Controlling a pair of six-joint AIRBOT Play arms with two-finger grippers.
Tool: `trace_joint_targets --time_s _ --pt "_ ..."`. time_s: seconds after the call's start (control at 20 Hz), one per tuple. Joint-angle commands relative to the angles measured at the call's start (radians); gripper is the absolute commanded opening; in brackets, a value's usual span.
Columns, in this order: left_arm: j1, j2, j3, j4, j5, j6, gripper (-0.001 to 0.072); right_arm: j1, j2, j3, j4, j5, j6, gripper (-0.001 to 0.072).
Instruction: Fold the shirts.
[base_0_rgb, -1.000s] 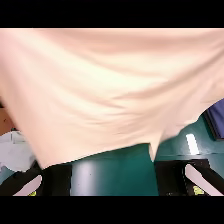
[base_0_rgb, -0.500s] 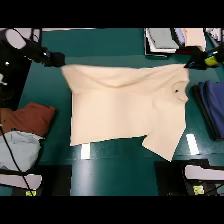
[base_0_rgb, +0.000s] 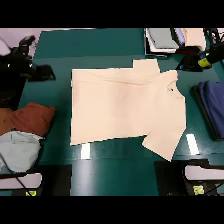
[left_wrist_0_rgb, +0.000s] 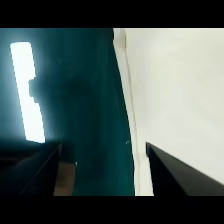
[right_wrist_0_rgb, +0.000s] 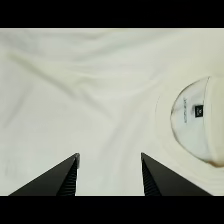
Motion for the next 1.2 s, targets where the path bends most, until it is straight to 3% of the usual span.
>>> trace_joint_targets --time_s 0.0,0.15,0.35,0.55,0.75,1.0,1.05,1.15 --pt "0.029 0.221 -0.377 -0.025 0.013 -0.004 0.0614 0.003 0.153 -0.185 0.037 -0.007 -0.019 0.0448" --pt "0.029 0.411 -0.713 -0.105 0.037 -0.004 0.0614 0.003 0.274 -0.334 0.059 -0.088 -0.019 0.0448" --pt "0.029 0.525 -0.949 -0.203 0.07 0.0 0.0613 0.003 0.359 -0.415 0.081 -0.138 -0.019 0.0447" --pt "-0.074 0.528 -1.036 -0.267 0.151 0.02 0.0612 0.003 0.383 -0.433 0.08 -0.146 -0.019 0.0447" --pt "-0.231 0.528 -1.044 -0.309 0.311 -0.085 0.0611 0.003 0.383 -0.433 0.08 -0.143 -0.018 0.0447" --pt "-0.312 0.528 -1.044 -0.322 0.323 -0.111 0.0611 0.003 0.383 -0.433 0.08 -0.143 -0.018 0.0447" --pt "-0.316 0.528 -1.044 -0.323 0.323 -0.113 0.0594 0.003 0.383 -0.433 0.079 -0.142 -0.018 0.0448" --pt "-0.316 0.528 -1.044 -0.33 0.324 -0.112 0.037 -0.006 0.383 -0.433 0.079 -0.133 -0.018 0.0447"
